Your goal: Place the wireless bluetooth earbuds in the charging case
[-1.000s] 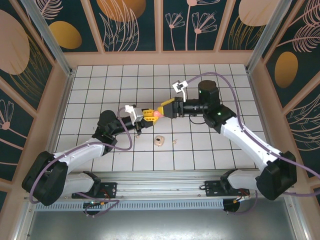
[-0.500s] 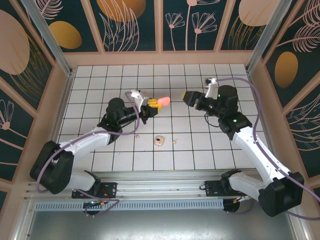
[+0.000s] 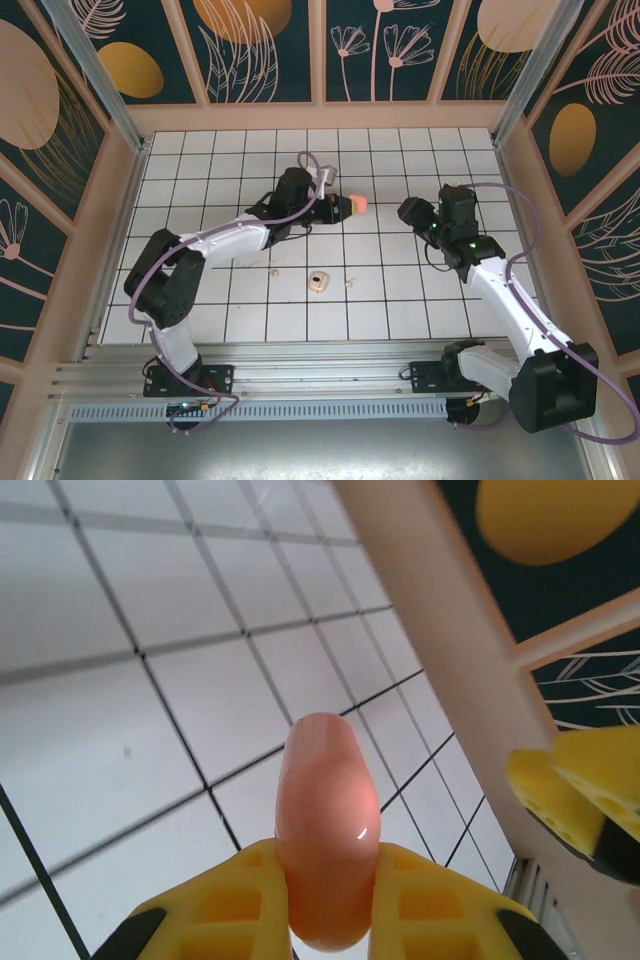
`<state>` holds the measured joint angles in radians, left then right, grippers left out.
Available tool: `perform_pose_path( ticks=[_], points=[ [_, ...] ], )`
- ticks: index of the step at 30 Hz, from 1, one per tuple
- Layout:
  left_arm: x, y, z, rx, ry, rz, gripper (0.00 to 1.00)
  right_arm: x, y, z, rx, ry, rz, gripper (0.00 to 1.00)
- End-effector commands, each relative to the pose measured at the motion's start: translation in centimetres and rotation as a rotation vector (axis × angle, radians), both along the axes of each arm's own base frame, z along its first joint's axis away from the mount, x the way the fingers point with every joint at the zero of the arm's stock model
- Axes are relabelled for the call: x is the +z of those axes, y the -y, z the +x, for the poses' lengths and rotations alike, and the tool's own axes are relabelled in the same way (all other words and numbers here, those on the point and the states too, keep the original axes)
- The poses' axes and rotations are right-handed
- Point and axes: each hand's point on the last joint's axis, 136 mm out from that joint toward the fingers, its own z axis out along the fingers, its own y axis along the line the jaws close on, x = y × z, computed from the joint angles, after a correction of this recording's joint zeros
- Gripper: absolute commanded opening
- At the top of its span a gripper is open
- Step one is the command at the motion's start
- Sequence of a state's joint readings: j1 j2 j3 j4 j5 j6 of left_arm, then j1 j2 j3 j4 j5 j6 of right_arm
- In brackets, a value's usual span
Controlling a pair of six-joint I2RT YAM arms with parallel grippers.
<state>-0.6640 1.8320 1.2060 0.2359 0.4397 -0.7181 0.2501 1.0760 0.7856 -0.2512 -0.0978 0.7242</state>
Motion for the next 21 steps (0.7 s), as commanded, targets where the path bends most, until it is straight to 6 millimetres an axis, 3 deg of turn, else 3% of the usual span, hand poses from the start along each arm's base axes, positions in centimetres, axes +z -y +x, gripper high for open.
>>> perform_pose_path(
  ticks=[1,12,21],
  points=[
    [-3.8,0.4,1.0,0.085,-0.231,0.04,0.05,-0.5,0.2,-0.2,-0.024,-0.006,0.03,0.61],
    [-8.9,3.9,3.0,0.059,-0.413,0.032,0.07,-0.7,-0.1,-0.2,-0.022,0.001,0.054,0.6],
    [-11.5,4.9,3.3,0.066,-0.494,-0.017,0.1,-0.8,-0.4,0.1,-0.002,-0.006,0.053,0.6]
  ],
)
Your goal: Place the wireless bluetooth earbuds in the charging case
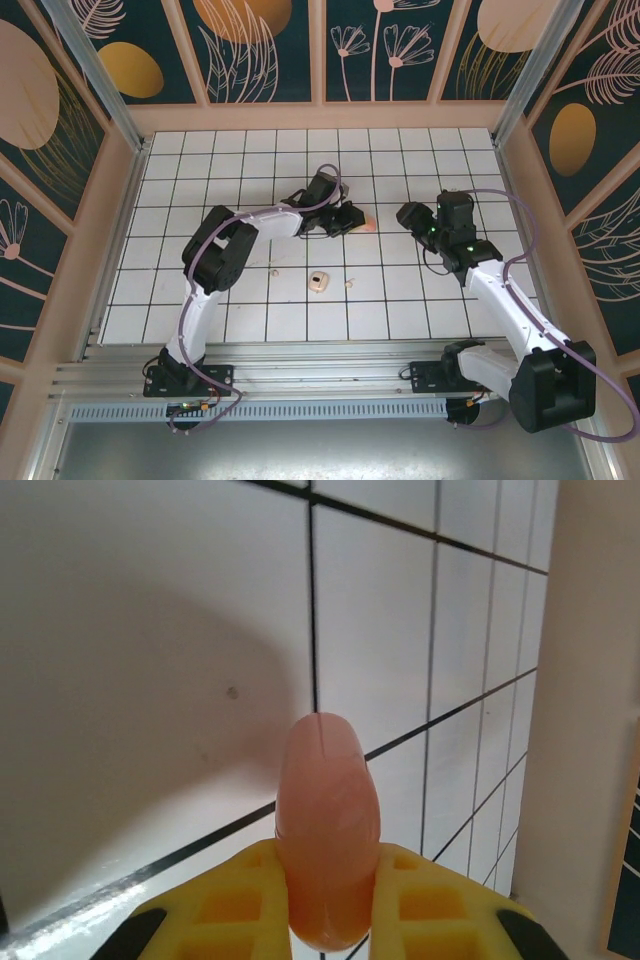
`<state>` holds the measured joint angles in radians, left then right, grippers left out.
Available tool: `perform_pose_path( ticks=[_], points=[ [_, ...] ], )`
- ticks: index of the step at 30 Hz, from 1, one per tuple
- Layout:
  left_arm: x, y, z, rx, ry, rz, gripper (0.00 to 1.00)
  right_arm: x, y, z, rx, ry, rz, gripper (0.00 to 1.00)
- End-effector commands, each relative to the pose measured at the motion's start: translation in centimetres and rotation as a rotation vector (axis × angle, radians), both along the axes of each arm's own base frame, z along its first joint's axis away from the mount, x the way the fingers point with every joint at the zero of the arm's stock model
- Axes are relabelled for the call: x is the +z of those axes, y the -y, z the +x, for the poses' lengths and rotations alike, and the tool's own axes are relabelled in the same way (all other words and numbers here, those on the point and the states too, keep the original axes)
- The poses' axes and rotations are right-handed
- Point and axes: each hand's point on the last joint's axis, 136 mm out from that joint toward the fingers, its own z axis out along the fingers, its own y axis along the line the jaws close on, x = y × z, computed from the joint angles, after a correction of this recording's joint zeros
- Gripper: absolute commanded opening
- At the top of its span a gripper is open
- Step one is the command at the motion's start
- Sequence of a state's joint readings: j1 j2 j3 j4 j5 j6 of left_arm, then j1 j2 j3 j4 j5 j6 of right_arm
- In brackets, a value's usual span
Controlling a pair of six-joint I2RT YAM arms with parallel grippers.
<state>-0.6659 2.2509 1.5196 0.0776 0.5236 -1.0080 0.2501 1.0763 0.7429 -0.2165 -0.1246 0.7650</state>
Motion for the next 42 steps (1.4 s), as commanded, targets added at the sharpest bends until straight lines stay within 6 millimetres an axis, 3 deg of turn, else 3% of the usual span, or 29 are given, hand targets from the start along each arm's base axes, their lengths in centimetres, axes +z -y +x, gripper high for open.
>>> perform_pose_path(
  ticks=[1,14,23,31,37,42],
  points=[
    [0.4,1.0,0.4,0.003,-0.021,-0.063,0.1,0.5,-0.1,0.4,0.004,0.019,0.013,0.6],
    [-0.9,1.1,1.6,0.051,-0.014,-0.057,0.14,0.8,0.1,0.0,-0.007,0.035,0.023,0.6],
    [-1.0,0.2,2.0,0.08,0.005,0.019,0.36,0.9,-0.1,-0.2,0.009,0.033,0.019,0.6],
    [1.4,-2.1,2.2,0.119,0.083,0.129,0.45,0.9,-0.5,-0.6,0.045,0.017,0.019,0.6],
    [5.5,-4.5,2.1,0.141,0.188,0.209,0.5,0.6,-1.0,-1.2,0.089,-0.027,0.011,0.6],
    [9.1,-7.5,0.4,0.152,0.262,0.289,0.5,-0.2,-2.0,-1.7,0.149,-0.107,0.014,0.6]
  ],
)
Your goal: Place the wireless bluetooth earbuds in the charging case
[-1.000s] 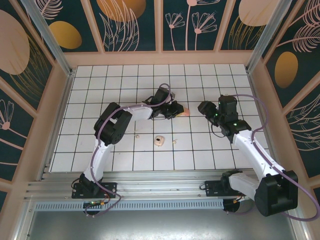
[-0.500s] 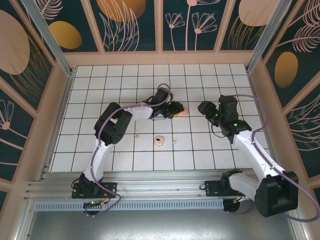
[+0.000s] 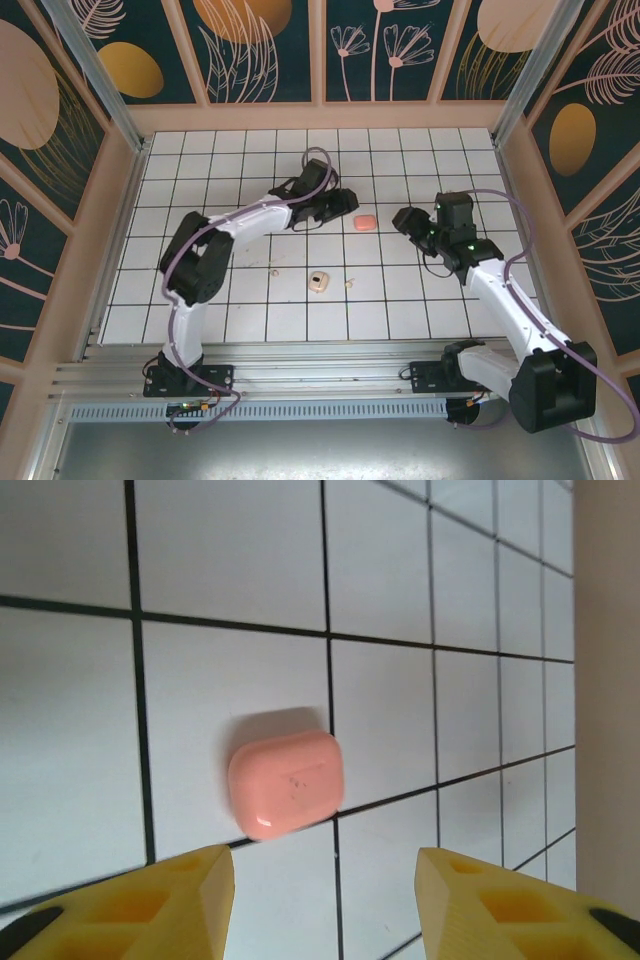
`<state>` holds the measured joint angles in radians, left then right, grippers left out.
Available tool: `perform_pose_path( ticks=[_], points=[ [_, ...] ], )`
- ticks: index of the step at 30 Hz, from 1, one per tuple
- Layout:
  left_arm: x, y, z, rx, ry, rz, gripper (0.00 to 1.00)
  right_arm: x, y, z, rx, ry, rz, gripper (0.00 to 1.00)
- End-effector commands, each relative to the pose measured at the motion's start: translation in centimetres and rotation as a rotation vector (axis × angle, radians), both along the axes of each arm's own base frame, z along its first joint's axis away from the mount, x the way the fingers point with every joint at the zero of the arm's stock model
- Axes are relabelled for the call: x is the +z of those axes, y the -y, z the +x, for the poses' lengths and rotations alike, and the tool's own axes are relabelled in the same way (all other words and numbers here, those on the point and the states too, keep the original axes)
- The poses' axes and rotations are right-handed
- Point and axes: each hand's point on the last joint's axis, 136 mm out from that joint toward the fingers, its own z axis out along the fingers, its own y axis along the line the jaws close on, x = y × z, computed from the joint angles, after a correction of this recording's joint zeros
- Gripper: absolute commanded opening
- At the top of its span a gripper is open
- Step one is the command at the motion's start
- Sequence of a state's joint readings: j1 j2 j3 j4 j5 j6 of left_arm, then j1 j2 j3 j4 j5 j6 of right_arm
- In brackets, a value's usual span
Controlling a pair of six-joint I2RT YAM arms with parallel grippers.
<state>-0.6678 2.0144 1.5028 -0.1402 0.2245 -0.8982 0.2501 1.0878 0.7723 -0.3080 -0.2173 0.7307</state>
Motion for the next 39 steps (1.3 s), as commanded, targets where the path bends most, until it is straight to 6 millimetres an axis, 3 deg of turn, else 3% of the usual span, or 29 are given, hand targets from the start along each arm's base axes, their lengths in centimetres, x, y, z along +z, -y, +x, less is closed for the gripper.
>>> perform_pose_path(
  ticks=[1,6,9,15,23,27,39],
  points=[
    [2.4,-3.5,-1.6,0.004,0.057,0.124,0.5,0.3,-1.2,-0.5,0.072,-0.051,0.003,0.6],
    [2.7,-6.3,-5.2,-0.074,0.03,0.244,0.49,-0.7,-3.5,-2.3,0.134,-0.116,-0.022,0.6],
    [1.7,-7.8,-7.4,-0.127,-0.022,0.336,0.49,-0.7,-4.4,-3.0,0.135,-0.127,0.006,0.6],
    [-1.4,-8.5,-11.1,-0.238,-0.116,0.484,0.5,-0.3,-5.2,-3.7,0.121,-0.107,0.002,0.6],
    [-5.5,-6.9,-13.3,-0.329,-0.206,0.552,0.52,0.1,-4.5,-4.1,0.086,-0.081,0.003,0.61],
    [-7.0,-7.3,-13.9,-0.336,-0.237,0.603,0.52,-0.1,-4.2,-4.6,0.084,-0.086,-0.002,0.61],
    [-9.2,-6.5,-15.9,-0.373,-0.305,0.597,0.53,-0.3,-3.8,-4.8,0.078,-0.067,0.008,0.61]
  ],
)
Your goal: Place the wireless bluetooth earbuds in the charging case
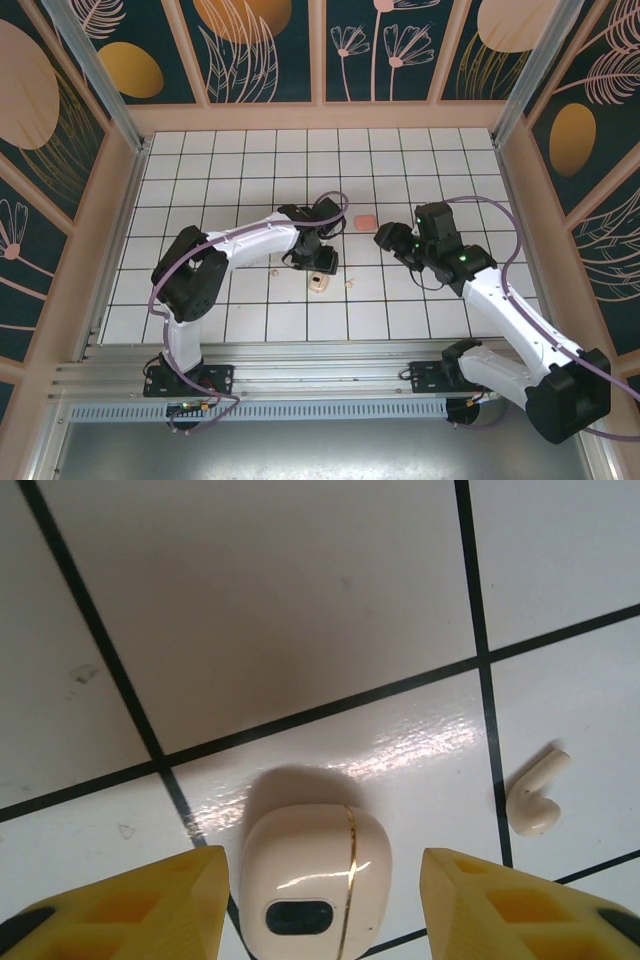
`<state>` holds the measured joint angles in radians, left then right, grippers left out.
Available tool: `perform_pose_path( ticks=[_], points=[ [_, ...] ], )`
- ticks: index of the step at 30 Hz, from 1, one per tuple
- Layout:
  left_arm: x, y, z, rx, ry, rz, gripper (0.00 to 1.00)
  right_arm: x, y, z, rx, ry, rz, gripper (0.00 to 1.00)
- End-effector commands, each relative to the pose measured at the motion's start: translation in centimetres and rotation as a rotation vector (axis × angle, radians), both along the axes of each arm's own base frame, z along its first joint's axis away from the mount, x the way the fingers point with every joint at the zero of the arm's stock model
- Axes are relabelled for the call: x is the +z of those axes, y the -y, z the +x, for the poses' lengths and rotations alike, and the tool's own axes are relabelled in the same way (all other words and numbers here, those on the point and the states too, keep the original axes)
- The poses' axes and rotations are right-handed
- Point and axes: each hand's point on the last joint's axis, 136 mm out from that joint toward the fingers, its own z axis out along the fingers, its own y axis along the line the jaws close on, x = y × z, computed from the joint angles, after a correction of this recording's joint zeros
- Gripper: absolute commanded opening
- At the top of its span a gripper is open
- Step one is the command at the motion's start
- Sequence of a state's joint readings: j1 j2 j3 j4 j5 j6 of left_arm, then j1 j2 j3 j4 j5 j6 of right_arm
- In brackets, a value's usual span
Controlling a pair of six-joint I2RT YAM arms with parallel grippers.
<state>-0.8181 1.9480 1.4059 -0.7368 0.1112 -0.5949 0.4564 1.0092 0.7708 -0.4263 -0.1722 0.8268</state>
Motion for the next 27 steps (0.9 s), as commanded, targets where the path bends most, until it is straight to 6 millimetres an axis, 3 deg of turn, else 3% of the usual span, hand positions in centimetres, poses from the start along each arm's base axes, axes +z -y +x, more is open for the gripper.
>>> perform_pose_path(
  ticks=[1,12,24,27],
  points=[
    [-1.6,-0.3,-1.1,-0.009,-0.052,0.041,0.53,-0.3,0.6,0.0,-0.032,0.005,-0.008,0.61],
    [-3.0,-2.2,-1.7,-0.013,-0.056,0.129,0.52,-0.8,1.0,-0.8,-0.042,0.002,0.003,0.61],
    [-3.6,-2.4,-2.7,-0.019,-0.078,0.133,0.58,-0.7,1.7,-1.6,-0.076,0.016,0.026,0.61],
    [-3.9,-2.8,-3.0,-0.017,-0.082,0.144,0.55,-0.8,1.7,-1.6,-0.078,0.015,0.026,0.61]
  ],
)
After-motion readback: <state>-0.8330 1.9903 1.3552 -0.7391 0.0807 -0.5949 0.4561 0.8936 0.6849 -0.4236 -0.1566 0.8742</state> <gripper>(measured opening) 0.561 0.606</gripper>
